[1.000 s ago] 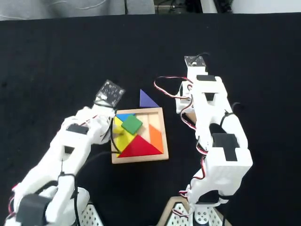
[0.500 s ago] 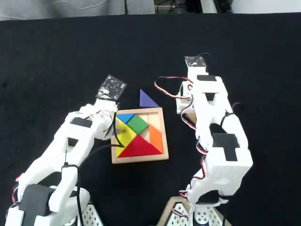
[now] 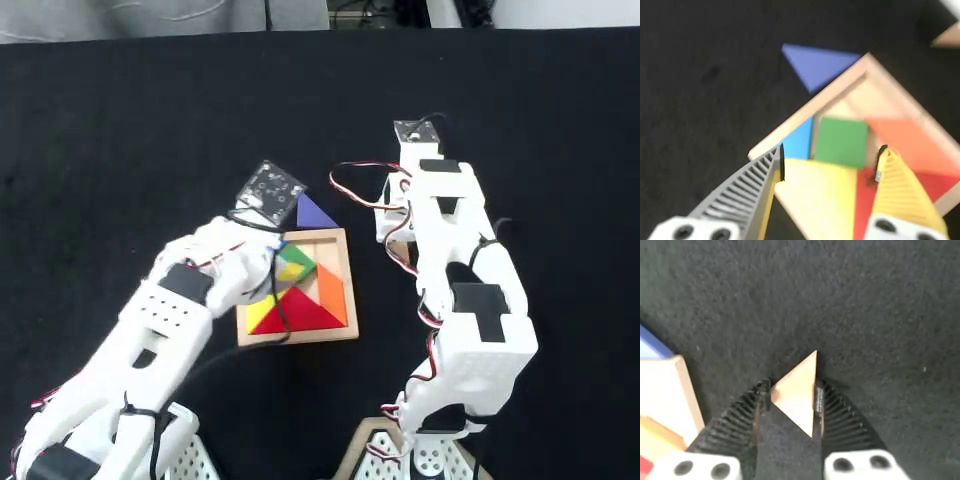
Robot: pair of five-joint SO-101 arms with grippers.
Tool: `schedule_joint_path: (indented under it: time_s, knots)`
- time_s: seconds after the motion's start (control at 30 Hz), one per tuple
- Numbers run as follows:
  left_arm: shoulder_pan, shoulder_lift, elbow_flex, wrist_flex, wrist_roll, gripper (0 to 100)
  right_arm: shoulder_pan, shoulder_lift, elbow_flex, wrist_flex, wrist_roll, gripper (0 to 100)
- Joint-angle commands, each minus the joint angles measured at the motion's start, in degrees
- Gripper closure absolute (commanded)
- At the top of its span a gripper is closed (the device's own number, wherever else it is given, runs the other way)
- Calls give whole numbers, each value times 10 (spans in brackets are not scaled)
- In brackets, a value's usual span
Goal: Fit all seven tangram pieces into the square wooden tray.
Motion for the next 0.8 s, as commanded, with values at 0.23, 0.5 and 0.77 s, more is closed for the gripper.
schedule_joint_path:
  time_s: [0.23,0.5,0.77]
  knots:
    - [-2,210,-113,-51,12,700,33,-196,96,-26,12,949]
    - [-15,227,-132,-47,13,700,21,-204,110,-33,40,949]
    - [-45,148,-106,-43,18,700,20,-211,106,-13,40,949]
